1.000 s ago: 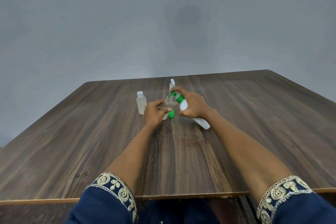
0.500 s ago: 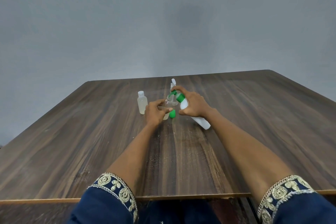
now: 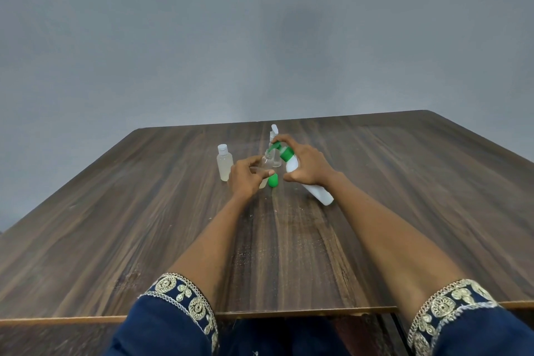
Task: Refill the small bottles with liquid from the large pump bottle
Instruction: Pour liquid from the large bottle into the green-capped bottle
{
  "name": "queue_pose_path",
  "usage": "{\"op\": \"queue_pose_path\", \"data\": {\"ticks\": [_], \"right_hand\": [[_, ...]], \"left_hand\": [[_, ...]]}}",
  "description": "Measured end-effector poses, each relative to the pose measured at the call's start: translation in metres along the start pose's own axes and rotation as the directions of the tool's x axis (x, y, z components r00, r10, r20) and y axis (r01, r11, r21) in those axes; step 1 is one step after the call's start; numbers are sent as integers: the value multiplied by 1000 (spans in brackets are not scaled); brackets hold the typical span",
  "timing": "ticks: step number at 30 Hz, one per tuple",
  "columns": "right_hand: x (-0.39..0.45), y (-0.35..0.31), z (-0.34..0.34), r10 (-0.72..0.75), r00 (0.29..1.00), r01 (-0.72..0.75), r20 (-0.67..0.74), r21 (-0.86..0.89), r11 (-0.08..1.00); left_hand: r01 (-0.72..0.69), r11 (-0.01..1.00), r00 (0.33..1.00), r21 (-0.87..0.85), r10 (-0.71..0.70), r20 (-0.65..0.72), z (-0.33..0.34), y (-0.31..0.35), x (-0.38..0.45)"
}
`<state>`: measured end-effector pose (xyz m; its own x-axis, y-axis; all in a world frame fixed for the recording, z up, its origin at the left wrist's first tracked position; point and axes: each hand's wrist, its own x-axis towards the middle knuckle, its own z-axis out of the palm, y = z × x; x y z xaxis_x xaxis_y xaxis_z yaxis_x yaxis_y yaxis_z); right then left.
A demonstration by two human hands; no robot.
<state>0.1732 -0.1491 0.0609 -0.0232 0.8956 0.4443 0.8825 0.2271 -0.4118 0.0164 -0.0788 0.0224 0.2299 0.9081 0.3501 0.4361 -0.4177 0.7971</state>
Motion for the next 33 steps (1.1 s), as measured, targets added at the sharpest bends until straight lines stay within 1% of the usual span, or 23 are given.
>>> {"op": "queue_pose_path", "data": {"ticks": [6, 19, 33], "right_hand": [[-2, -4, 0, 18, 1000, -18, -19, 2, 1000], [-2, -5, 0, -4, 1000, 5, -14, 38, 999], [0, -3, 1, -15, 1000, 15, -2, 25, 1000]], "left_hand": [[-1, 1000, 1000, 26, 1, 5, 0, 2, -2], [-9, 1000, 1000, 18, 10, -14, -2, 0, -1], [-10, 1000, 1000, 25, 10, -5, -2, -2, -2]]}}
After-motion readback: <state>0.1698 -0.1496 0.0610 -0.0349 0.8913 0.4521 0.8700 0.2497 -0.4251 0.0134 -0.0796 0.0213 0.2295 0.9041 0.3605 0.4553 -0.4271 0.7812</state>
